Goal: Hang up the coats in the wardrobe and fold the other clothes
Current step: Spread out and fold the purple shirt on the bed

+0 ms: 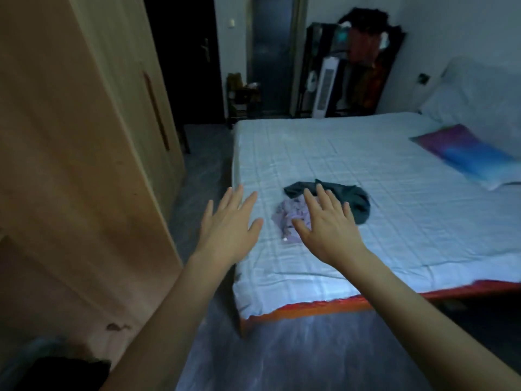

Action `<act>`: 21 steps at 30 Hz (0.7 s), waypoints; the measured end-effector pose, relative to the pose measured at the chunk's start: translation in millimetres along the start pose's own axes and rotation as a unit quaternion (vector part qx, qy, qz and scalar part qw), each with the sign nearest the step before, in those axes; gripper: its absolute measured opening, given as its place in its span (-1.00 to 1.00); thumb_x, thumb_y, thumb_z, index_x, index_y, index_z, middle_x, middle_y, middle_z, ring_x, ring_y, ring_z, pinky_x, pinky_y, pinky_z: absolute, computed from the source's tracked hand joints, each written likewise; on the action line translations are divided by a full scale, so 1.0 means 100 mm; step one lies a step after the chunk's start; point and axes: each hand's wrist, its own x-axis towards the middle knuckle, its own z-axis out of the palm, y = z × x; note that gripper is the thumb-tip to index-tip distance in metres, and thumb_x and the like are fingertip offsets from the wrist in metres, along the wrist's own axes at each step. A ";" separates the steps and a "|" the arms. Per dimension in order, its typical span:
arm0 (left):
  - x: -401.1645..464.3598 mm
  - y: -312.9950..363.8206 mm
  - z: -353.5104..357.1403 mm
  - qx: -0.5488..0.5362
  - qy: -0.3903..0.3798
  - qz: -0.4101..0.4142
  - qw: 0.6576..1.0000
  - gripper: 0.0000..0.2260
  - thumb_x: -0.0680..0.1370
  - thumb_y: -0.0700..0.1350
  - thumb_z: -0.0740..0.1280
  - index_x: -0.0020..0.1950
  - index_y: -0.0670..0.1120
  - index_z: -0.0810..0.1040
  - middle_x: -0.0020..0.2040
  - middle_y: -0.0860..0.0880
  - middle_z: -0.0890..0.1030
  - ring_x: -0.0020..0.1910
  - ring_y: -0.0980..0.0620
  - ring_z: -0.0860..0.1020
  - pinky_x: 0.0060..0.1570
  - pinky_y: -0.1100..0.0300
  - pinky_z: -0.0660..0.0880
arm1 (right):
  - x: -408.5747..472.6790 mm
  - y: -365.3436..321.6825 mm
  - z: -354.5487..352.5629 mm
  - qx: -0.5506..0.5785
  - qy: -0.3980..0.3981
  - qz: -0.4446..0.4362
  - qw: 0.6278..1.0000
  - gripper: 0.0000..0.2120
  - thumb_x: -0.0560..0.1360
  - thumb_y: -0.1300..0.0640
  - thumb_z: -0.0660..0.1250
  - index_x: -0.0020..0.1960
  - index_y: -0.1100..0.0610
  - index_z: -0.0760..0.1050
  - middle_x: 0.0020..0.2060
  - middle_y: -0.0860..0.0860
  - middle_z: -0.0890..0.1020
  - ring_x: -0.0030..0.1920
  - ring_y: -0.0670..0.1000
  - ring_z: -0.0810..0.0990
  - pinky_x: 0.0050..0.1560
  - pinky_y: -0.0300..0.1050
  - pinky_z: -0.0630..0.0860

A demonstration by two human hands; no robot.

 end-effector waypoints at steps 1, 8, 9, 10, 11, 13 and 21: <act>0.07 0.22 0.07 -0.003 -0.006 0.013 1.000 -0.45 0.63 0.18 0.08 0.59 0.11 0.04 0.61 0.04 -0.06 0.57 0.06 -0.08 0.50 -0.08 -0.05 | -0.04 0.23 -0.03 0.000 0.002 0.011 1.000 -0.34 0.59 -0.21 0.07 0.58 0.04 -0.01 0.57 0.07 -0.01 0.56 0.11 -0.03 0.49 0.20 -0.02; 0.48 1.46 0.52 -0.014 -0.045 0.090 0.995 -0.44 0.63 0.19 0.06 0.59 0.09 0.00 0.61 0.02 -0.10 0.57 0.04 -0.08 0.51 -0.09 -0.06 | -0.24 1.56 -0.22 -0.007 0.004 0.079 0.997 -0.32 0.60 -0.22 0.06 0.59 0.05 -0.07 0.58 0.06 -0.05 0.56 0.10 -0.05 0.51 0.17 -0.06; 0.53 1.58 0.55 -0.014 -0.056 0.095 0.994 -0.44 0.64 0.19 0.05 0.60 0.09 -0.02 0.61 0.02 -0.11 0.57 0.04 -0.09 0.52 -0.08 -0.07 | -0.25 1.70 -0.24 -0.008 0.004 0.085 0.996 -0.32 0.60 -0.22 0.06 0.59 0.05 -0.07 0.58 0.07 -0.05 0.56 0.11 -0.05 0.52 0.17 -0.05; 0.58 1.69 0.59 -0.013 -0.065 0.099 0.993 -0.44 0.64 0.18 0.04 0.60 0.09 -0.03 0.61 0.03 -0.12 0.57 0.04 -0.10 0.52 -0.08 -0.08 | -0.26 1.83 -0.26 -0.008 0.005 0.090 0.996 -0.32 0.60 -0.21 0.06 0.58 0.05 -0.06 0.58 0.07 -0.04 0.56 0.11 -0.04 0.52 0.18 -0.04; 0.62 1.79 0.62 -0.011 -0.071 0.104 0.992 -0.44 0.64 0.18 0.04 0.60 0.10 -0.04 0.61 0.03 -0.13 0.57 0.04 -0.10 0.52 -0.08 -0.08 | -0.25 1.94 -0.27 -0.006 0.006 0.095 0.995 -0.33 0.60 -0.21 0.06 0.58 0.05 -0.06 0.58 0.07 -0.04 0.56 0.11 -0.04 0.52 0.18 -0.04; 0.72 1.92 0.68 -0.012 -0.076 0.110 0.991 -0.45 0.64 0.17 0.05 0.59 0.11 -0.04 0.61 0.03 -0.13 0.57 0.04 -0.11 0.52 -0.07 -0.09 | -0.24 2.12 -0.28 -0.002 0.002 0.101 0.995 -0.33 0.60 -0.21 0.06 0.58 0.04 -0.06 0.58 0.07 -0.03 0.56 0.12 -0.04 0.52 0.19 -0.03; 1.26 2.16 1.01 -0.007 -0.099 0.116 0.988 -0.48 0.64 0.18 0.07 0.57 0.09 0.11 0.61 0.03 -0.11 0.57 0.05 -0.10 0.50 -0.05 -0.10 | 0.09 2.54 -0.11 0.017 -0.021 0.107 0.994 -0.34 0.60 -0.20 0.06 0.58 0.04 -0.07 0.58 0.07 -0.05 0.56 0.12 -0.05 0.52 0.18 -0.06</act>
